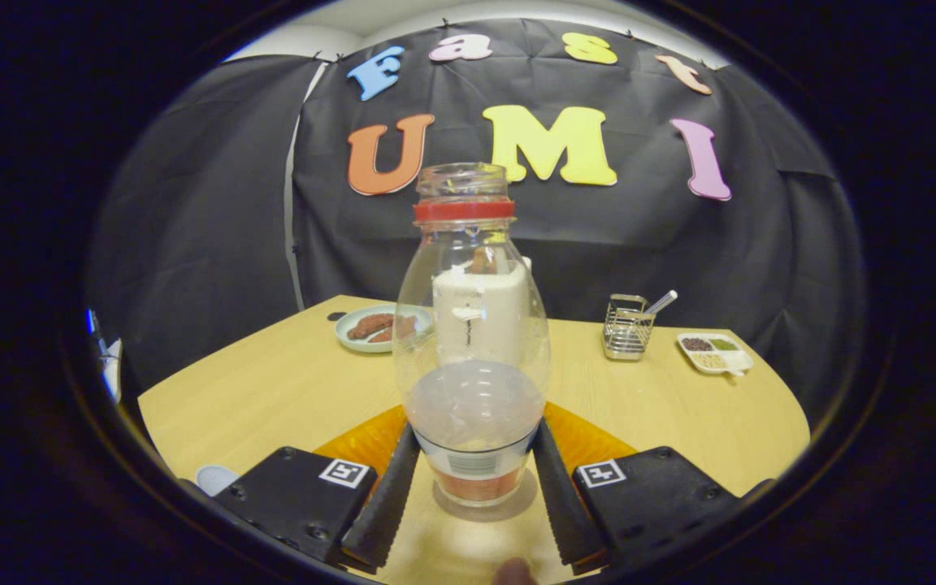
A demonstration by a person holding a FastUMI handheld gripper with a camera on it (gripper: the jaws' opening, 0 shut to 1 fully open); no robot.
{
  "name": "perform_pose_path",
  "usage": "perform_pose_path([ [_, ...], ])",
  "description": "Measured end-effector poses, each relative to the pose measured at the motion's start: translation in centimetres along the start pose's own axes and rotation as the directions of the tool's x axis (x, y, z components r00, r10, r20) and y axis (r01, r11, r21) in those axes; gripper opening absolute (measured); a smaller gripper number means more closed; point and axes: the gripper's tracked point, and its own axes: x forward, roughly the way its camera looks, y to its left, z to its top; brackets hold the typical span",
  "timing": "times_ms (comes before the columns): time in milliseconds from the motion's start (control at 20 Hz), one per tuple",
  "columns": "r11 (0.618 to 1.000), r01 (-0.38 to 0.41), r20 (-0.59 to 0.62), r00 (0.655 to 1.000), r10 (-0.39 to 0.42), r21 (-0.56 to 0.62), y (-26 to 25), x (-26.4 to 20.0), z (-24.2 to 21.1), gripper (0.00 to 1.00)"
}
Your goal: Take the bottle from table, then pour the juice into the cup, finally place the bottle on the coaster
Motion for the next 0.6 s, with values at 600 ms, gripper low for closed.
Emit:
perform_pose_path([
  [600, 1.0, 0.02, -0.017, 1.0, -0.021, -0.013, -0.3, 2.1, -2.1, 0.82],
])
